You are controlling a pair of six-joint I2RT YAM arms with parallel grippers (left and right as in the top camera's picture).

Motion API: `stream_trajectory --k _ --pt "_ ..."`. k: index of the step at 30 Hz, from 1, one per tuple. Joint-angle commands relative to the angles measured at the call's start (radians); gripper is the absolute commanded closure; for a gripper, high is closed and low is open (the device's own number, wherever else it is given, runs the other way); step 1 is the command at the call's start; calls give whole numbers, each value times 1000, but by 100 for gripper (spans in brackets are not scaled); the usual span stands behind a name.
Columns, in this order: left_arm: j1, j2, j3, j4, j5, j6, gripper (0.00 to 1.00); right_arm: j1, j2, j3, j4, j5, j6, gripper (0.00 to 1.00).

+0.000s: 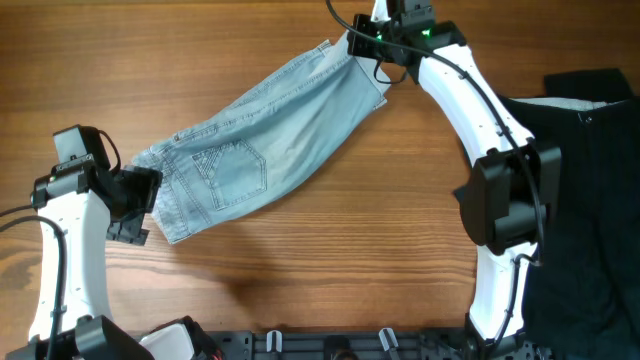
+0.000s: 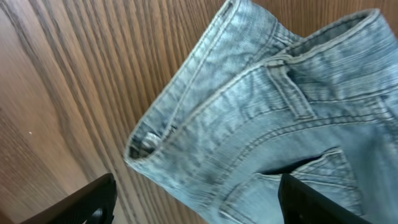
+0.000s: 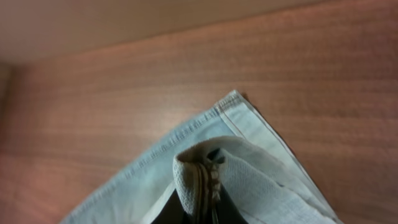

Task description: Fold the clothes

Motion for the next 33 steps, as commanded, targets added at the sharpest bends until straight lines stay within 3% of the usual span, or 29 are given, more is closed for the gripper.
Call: stream_trajectory --k 1,2,7,11,16,21,23,26,29,31,33 --pt "5 3 -5 -2 -28 48 14 13 67 3 73 72 103 40" --pt "5 3 -5 -2 -29 66 13 15 85 3 94 73 98 0" --pt "5 3 -5 -5 -33 155 11 -34 87 3 -19 166 16 0" --pt "5 3 -5 -9 -47 195 10 -136 71 3 -230 70 -43 0" --pt "5 4 -31 10 -48 220 11 -197 105 -18 -337 -120 -190 12" --pt "5 6 -104 69 -46 247 16 -177 151 -76 -251 -262 -237 40" --pt "4 6 -117 89 -42 278 20 -168 169 -83 -238 -293 -238 43" --pt "4 6 -118 138 3 329 34 -158 197 -83 -237 -289 -205 42" --pt "-12 6 -130 224 2 352 40 -151 219 -83 -234 -286 -166 44" --pt "-37 11 -146 290 3 375 43 -149 235 -83 -231 -281 -154 54" --pt "-78 31 -158 354 2 382 43 -148 248 -83 -227 -281 -153 79"
